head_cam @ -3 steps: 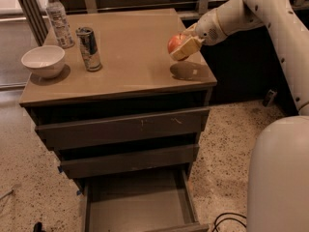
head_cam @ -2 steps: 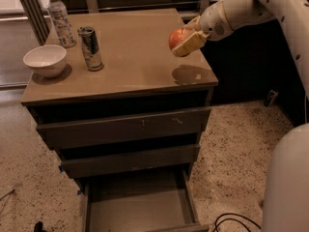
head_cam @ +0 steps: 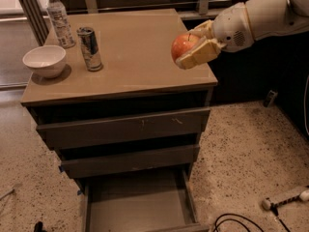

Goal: Place apple into bottom drawer

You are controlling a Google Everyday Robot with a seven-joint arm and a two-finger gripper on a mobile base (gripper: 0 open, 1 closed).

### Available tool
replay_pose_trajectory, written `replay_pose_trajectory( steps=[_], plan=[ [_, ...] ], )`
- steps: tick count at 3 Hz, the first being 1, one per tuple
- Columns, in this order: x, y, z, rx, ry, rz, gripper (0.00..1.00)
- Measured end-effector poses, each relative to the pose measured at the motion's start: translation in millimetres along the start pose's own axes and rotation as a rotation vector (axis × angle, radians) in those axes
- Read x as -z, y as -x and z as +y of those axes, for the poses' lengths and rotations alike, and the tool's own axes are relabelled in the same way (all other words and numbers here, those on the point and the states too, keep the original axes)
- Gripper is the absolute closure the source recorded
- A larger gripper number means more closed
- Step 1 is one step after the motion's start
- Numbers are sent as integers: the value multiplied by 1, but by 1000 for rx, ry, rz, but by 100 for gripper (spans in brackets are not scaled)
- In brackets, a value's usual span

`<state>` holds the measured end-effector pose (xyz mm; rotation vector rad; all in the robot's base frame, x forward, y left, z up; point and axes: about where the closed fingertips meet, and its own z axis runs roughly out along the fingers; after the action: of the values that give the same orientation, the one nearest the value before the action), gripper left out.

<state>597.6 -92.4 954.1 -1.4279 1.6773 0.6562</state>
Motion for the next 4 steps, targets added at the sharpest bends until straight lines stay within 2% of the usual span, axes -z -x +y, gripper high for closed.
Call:
replay_pose_trajectory(
  steps=[1,2,3,4],
  plan=[
    [-7,-7,-1,-8,11,10,100],
    [-17,-24,3,24,3,-3,100],
    [-40,-61,18,52,7,-7,100],
    [-72,-105,41,41,38,-5,100]
  ],
)
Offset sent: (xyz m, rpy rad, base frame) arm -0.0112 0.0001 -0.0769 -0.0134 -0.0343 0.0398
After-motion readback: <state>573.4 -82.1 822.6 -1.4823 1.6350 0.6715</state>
